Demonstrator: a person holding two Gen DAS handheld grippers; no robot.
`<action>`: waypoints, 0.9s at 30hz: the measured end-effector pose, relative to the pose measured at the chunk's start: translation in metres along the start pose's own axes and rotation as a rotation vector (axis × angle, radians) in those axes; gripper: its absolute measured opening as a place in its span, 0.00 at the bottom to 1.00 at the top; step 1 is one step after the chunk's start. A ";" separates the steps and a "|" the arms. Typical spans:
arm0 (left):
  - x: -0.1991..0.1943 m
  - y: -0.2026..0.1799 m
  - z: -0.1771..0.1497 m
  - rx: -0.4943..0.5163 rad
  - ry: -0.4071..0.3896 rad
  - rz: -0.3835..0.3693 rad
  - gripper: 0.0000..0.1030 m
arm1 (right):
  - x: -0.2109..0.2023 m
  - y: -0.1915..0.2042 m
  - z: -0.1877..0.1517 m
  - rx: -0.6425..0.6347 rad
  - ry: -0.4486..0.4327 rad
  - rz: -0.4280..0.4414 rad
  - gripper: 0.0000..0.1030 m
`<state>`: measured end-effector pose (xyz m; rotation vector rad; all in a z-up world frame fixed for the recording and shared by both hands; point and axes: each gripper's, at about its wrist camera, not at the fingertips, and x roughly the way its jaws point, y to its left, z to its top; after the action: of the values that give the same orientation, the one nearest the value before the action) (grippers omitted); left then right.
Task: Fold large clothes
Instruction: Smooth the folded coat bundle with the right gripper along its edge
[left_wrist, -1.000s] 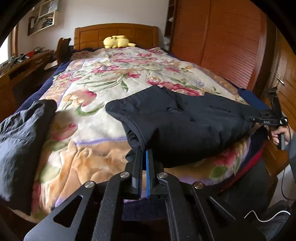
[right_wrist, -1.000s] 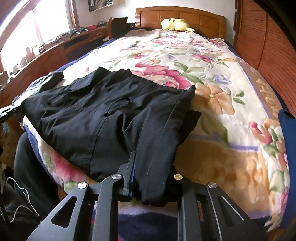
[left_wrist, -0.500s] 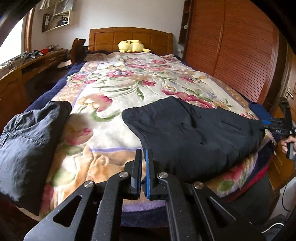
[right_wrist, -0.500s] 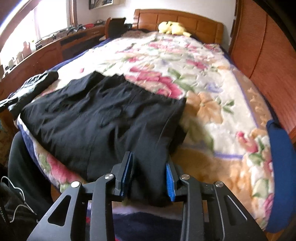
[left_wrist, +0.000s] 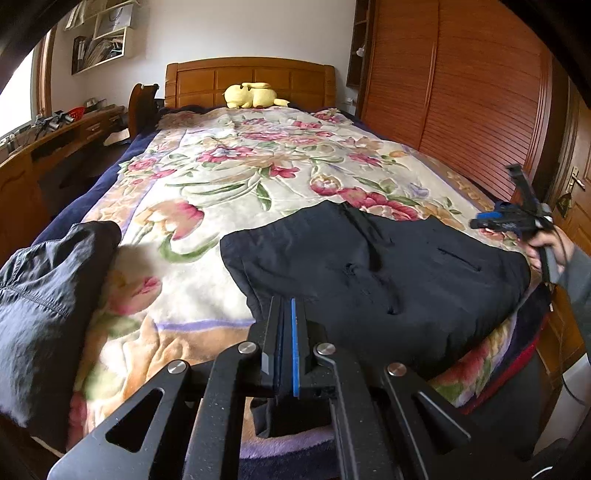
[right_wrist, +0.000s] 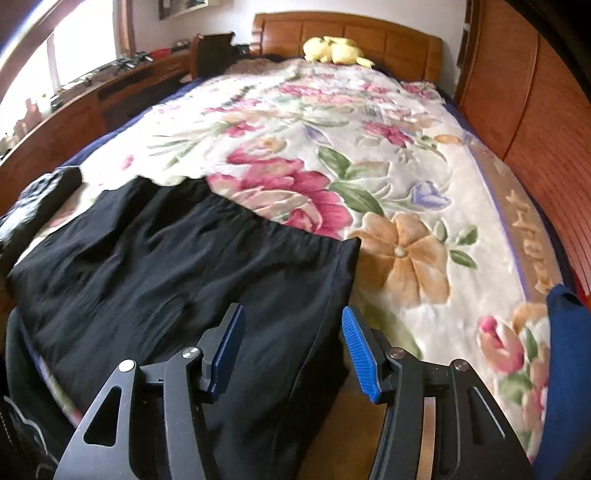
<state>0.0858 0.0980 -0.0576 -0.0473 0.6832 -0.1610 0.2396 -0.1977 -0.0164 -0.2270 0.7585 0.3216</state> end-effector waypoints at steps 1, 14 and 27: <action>0.002 -0.001 -0.001 -0.001 0.001 0.001 0.03 | 0.013 -0.003 0.006 0.010 0.020 -0.010 0.55; 0.024 -0.009 -0.015 0.007 0.060 -0.031 0.03 | 0.124 -0.046 0.028 0.243 0.182 0.018 0.55; 0.028 -0.012 -0.021 -0.002 0.068 -0.054 0.03 | 0.120 -0.011 0.050 0.039 0.034 -0.040 0.06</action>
<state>0.0921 0.0819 -0.0901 -0.0623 0.7502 -0.2145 0.3573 -0.1675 -0.0649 -0.2109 0.7925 0.2653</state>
